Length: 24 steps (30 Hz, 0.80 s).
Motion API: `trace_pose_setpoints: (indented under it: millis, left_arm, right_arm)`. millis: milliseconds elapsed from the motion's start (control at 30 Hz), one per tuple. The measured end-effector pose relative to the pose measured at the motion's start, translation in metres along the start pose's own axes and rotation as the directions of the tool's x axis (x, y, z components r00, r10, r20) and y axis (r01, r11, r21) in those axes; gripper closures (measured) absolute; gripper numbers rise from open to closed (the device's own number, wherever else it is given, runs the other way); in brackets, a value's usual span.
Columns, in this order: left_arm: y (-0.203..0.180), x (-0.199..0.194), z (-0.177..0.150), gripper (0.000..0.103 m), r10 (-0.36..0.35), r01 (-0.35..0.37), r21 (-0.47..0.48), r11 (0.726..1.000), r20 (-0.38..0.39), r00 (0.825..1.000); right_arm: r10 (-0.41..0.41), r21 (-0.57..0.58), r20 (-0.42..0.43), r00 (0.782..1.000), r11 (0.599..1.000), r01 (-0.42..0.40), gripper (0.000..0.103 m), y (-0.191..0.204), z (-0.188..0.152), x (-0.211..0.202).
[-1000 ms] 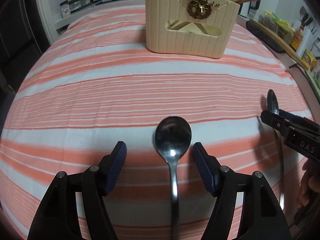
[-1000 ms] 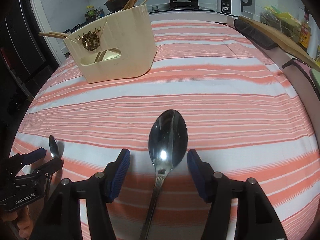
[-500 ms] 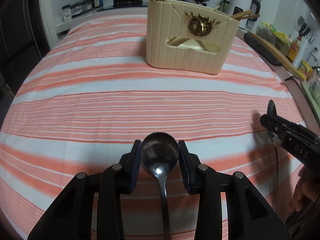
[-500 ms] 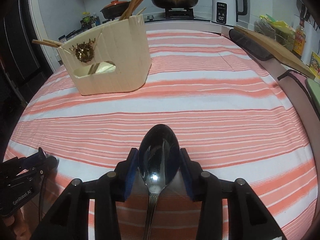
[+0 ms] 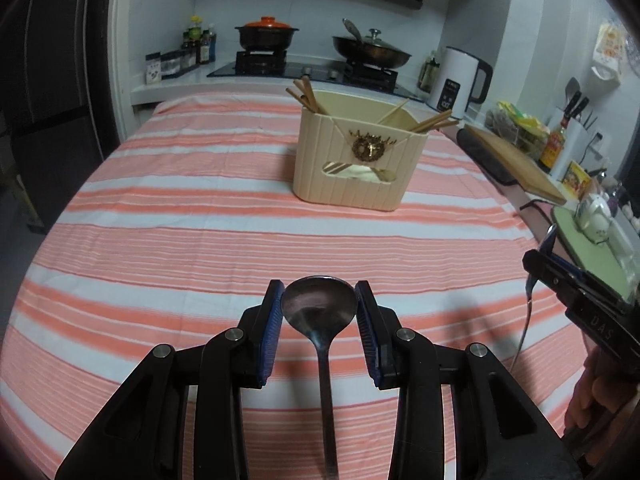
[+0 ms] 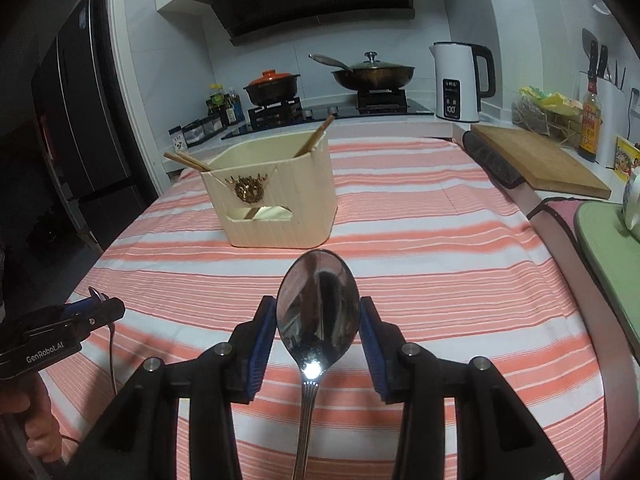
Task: Organize utensils
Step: 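Carry the left tool's spoon into the cream box while the right tool carries its spoon there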
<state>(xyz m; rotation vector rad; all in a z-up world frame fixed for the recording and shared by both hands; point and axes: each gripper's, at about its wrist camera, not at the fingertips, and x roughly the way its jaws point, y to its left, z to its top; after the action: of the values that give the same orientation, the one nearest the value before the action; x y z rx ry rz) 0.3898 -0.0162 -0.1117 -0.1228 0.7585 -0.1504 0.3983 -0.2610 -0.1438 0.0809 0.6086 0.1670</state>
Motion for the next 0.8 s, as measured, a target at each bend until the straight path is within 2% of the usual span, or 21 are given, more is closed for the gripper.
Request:
trace_pose_setpoints:
  millis: [300, 800]
  left_arm:
    - [-0.010, -0.039, 0.000, 0.067, -0.032, 0.031, 0.010, 0.999, 0.060, 0.998]
    - [-0.018, -0.051, 0.011, 0.067, -0.072, 0.070, 0.023, 0.997, 0.074, 0.995]
  right_arm:
    - [0.013, -0.019, 0.074, 0.997, 1.000, -0.011, 0.061, 0.005, -0.006, -0.045]
    - [0.029, -0.047, 0.170, 0.985, 0.999, -0.021, 0.061, 0.009, 0.012, -0.078]
